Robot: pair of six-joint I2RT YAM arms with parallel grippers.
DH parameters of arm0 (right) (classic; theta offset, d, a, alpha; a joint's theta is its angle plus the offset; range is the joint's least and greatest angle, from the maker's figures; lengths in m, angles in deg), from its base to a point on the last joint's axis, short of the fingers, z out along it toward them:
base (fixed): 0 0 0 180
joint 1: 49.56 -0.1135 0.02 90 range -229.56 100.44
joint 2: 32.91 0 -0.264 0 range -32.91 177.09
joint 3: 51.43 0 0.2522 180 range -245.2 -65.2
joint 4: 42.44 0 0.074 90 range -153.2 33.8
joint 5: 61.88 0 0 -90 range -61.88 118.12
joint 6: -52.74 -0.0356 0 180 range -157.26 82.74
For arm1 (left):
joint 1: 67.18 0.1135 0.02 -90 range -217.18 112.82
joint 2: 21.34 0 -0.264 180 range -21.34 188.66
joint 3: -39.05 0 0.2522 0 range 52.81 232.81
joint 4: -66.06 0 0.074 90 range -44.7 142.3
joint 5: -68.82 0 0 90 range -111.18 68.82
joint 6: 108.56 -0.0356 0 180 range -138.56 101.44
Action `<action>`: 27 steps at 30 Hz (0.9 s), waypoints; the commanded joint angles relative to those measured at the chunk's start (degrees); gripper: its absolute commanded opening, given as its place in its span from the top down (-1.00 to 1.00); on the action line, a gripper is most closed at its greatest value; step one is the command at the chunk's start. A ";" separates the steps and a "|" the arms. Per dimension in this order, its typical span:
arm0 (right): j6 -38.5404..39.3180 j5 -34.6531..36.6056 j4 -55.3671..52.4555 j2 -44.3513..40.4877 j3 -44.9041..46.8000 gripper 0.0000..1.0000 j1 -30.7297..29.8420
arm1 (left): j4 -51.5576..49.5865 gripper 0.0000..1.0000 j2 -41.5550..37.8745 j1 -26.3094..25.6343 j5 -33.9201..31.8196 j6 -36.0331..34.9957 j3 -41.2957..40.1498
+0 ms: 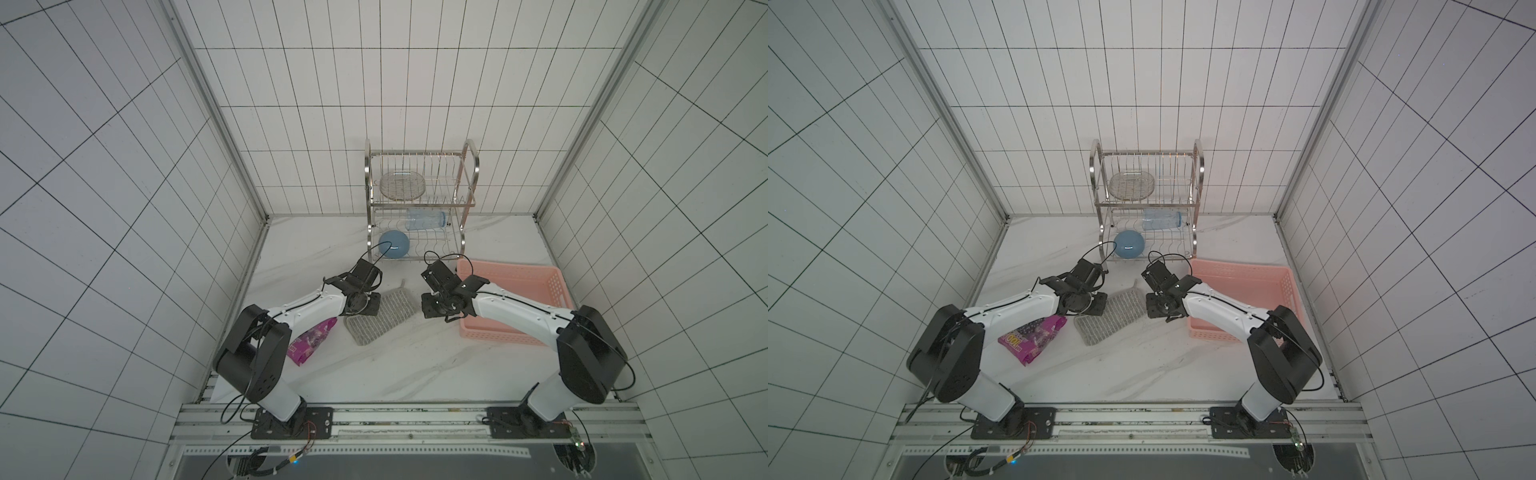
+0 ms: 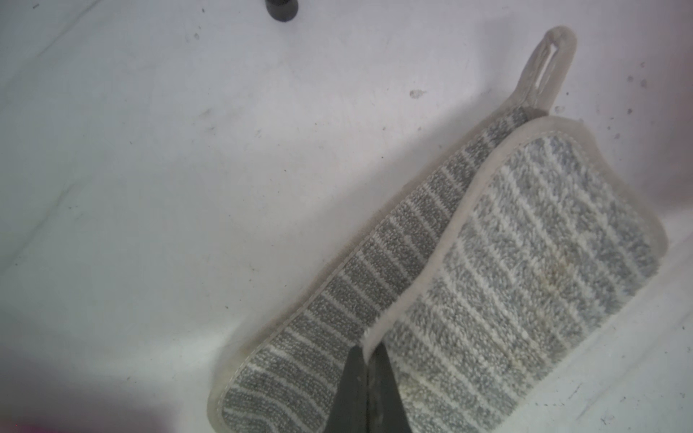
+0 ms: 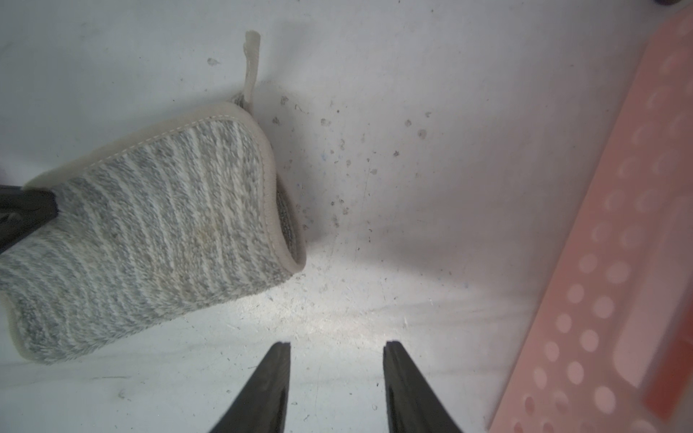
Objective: Fold the square dishcloth
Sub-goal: Smooth out the cleaning item at the center of the board.
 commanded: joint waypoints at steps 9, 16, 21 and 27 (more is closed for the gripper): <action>1.18 -0.50 1.12 1.95 -2.40 0.21 0.55 | 2.62 1.00 0.14 1.05 -2.26 1.36 -0.92; 2.49 -2.27 1.86 3.99 -4.61 0.27 0.55 | 3.83 1.00 2.34 1.47 -4.00 2.50 -2.17; 2.98 -5.46 3.71 6.66 -6.52 0.36 0.58 | 4.93 1.00 4.17 1.58 -4.22 2.89 -2.56; 3.69 -8.36 5.37 11.01 -9.77 0.50 0.65 | 5.08 1.00 5.07 1.64 -4.21 3.32 -2.66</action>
